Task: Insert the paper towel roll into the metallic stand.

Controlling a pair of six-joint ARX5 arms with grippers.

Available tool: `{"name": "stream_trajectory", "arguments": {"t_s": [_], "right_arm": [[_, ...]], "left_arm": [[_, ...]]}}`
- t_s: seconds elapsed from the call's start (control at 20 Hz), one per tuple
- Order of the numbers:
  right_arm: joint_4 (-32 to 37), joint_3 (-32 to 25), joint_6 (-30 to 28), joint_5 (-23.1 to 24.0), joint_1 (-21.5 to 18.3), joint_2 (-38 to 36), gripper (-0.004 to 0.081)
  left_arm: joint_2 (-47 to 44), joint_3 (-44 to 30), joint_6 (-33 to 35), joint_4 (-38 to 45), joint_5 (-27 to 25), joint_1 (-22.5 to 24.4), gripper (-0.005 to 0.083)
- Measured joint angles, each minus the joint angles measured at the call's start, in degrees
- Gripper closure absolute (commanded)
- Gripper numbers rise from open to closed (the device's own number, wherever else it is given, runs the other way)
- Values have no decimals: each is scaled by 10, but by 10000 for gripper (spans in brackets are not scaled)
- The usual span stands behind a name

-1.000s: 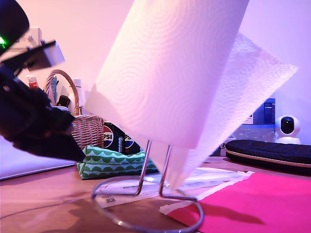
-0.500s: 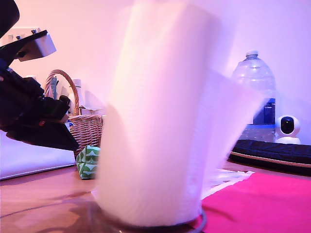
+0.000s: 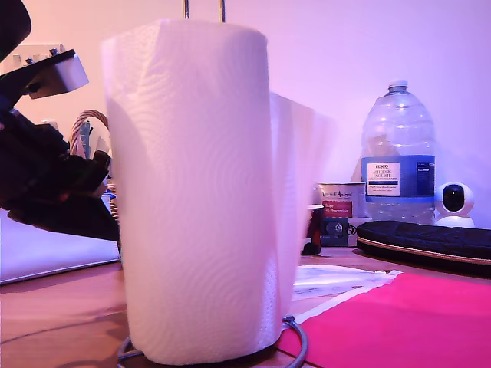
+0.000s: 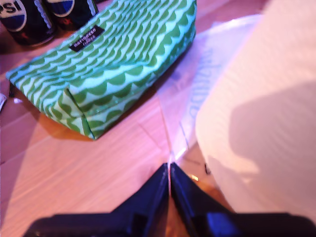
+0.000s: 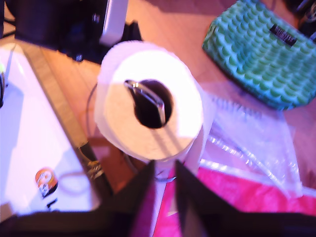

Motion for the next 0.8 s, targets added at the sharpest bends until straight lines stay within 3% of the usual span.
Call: {"name": "stream_trajectory", "arguments": {"t_s": [0.2, 0.5, 0.65, 0.8], "right_arm": [[57, 0, 0, 45, -31, 0, 780], [153, -5, 0, 51, -149, -4, 780], [212, -61, 0, 36, -210, -32, 780], [304, -156, 0, 21, -265, -75, 780]], "left_arm": [[-40, 0, 3, -4, 12, 21, 788], [-79, 0, 3, -14, 78, 102, 788], [-104, 0, 2, -14, 94, 129, 787], [-130, 0, -10, -12, 100, 152, 787]]}}
